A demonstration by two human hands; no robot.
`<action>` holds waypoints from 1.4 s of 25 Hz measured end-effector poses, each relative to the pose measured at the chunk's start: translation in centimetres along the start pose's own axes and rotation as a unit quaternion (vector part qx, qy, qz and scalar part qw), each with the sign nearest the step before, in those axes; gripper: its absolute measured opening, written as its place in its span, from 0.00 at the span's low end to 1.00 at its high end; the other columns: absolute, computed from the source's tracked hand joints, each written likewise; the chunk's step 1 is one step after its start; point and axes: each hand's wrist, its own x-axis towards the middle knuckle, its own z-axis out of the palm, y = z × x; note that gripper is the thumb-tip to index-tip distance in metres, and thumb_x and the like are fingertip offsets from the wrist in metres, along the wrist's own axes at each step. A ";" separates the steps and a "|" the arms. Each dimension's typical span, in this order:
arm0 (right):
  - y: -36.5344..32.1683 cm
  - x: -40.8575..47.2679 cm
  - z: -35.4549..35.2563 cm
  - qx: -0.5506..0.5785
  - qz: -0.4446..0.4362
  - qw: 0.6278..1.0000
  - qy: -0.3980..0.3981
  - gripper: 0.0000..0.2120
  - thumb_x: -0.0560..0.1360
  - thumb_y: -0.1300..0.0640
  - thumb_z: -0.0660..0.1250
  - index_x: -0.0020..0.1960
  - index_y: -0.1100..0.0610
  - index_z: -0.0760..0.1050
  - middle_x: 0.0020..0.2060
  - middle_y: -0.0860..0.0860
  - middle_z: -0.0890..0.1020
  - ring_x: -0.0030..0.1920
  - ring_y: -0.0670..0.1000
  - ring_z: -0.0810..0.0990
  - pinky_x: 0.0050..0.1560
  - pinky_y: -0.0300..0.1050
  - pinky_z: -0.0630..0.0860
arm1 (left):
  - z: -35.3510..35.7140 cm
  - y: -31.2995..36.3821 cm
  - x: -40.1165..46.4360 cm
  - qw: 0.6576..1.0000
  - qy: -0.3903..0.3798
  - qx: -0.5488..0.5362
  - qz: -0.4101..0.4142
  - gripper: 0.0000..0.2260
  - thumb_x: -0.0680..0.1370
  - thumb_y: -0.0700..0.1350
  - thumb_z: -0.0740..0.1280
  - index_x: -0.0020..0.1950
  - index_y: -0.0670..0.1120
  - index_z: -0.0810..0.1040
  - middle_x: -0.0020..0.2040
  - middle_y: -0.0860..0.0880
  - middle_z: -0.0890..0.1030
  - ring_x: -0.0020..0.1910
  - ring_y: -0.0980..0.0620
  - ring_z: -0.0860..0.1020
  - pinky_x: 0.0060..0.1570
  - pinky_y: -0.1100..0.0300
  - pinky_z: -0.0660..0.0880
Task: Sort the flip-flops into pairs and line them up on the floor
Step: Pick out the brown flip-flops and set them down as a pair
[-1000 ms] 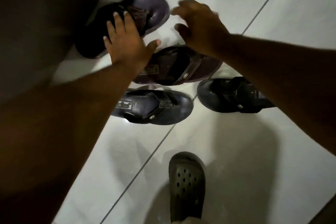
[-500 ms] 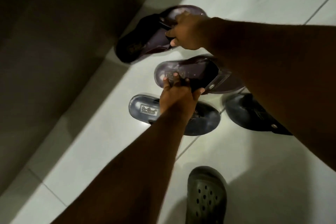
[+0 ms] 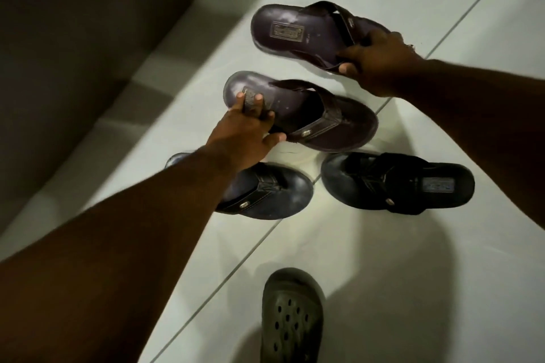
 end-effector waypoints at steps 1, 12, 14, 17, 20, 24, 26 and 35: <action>0.3 -0.2 0.3 -0.017 0.012 1.000 -0.004 0.21 0.79 0.41 0.56 0.69 0.46 0.70 0.70 0.69 0.64 0.69 0.74 0.63 0.71 0.67 0.62 | -0.5 0.4 0.8 1.000 0.018 -0.002 0.012 0.31 0.78 0.62 0.50 0.76 0.45 0.57 0.79 0.38 0.49 0.77 0.35 0.44 0.76 0.45 0.47; 0.5 -2.6 1.0 0.102 0.058 0.993 -0.022 0.18 0.78 0.43 0.59 0.65 0.46 0.73 0.69 0.65 0.66 0.69 0.70 0.65 0.69 0.62 0.68 | 0.2 1.9 3.3 0.999 0.043 0.012 0.001 0.38 0.72 0.69 0.46 0.77 0.51 0.47 0.79 0.38 0.43 0.77 0.36 0.42 0.75 0.40 0.49; 0.2 -2.9 1.5 0.117 0.056 0.991 -0.016 0.16 0.77 0.45 0.60 0.63 0.46 0.74 0.68 0.62 0.68 0.69 0.68 0.67 0.68 0.62 0.69 | -0.3 0.9 4.0 0.998 0.049 0.026 0.026 0.39 0.71 0.69 0.46 0.77 0.51 0.49 0.79 0.37 0.45 0.77 0.36 0.43 0.74 0.39 0.50; -0.3 -3.6 1.8 0.129 0.086 0.988 -0.026 0.15 0.78 0.44 0.57 0.63 0.43 0.74 0.69 0.63 0.66 0.69 0.70 0.65 0.68 0.63 0.69 | -0.7 0.1 4.4 0.995 0.059 0.057 0.064 0.37 0.73 0.68 0.50 0.77 0.50 0.52 0.78 0.36 0.48 0.77 0.34 0.47 0.73 0.38 0.52; -0.7 -4.8 2.1 0.103 0.089 0.990 -0.047 0.16 0.79 0.44 0.56 0.64 0.43 0.73 0.68 0.65 0.66 0.68 0.73 0.65 0.67 0.63 0.70 | -0.6 -0.5 3.9 0.992 0.061 0.067 0.087 0.37 0.73 0.68 0.51 0.77 0.49 0.53 0.78 0.36 0.49 0.77 0.34 0.48 0.73 0.38 0.53; -1.9 -6.0 2.5 0.071 0.087 0.992 -0.053 0.18 0.79 0.44 0.56 0.66 0.45 0.72 0.67 0.67 0.66 0.67 0.75 0.65 0.67 0.64 0.70 | -0.5 -0.8 3.0 0.991 0.062 0.065 0.095 0.40 0.70 0.70 0.44 0.76 0.49 0.56 0.78 0.36 0.50 0.77 0.34 0.49 0.73 0.39 0.54; -2.7 -6.3 2.7 0.069 0.094 0.992 -0.055 0.18 0.79 0.45 0.55 0.67 0.46 0.71 0.66 0.67 0.66 0.66 0.75 0.66 0.66 0.64 0.70 | -0.5 -1.2 2.5 0.993 0.051 0.058 0.088 0.43 0.67 0.72 0.39 0.76 0.50 0.55 0.78 0.37 0.50 0.77 0.34 0.49 0.73 0.39 0.54; -5.4 -9.3 3.5 0.139 0.115 0.984 -0.018 0.36 0.74 0.36 0.60 0.77 0.44 0.51 0.68 0.65 0.67 0.66 0.71 0.69 0.63 0.68 0.71 | 0.7 -2.9 -2.1 0.998 0.066 -0.013 0.017 0.43 0.68 0.73 0.46 0.77 0.50 0.49 0.79 0.37 0.48 0.77 0.35 0.49 0.73 0.38 0.54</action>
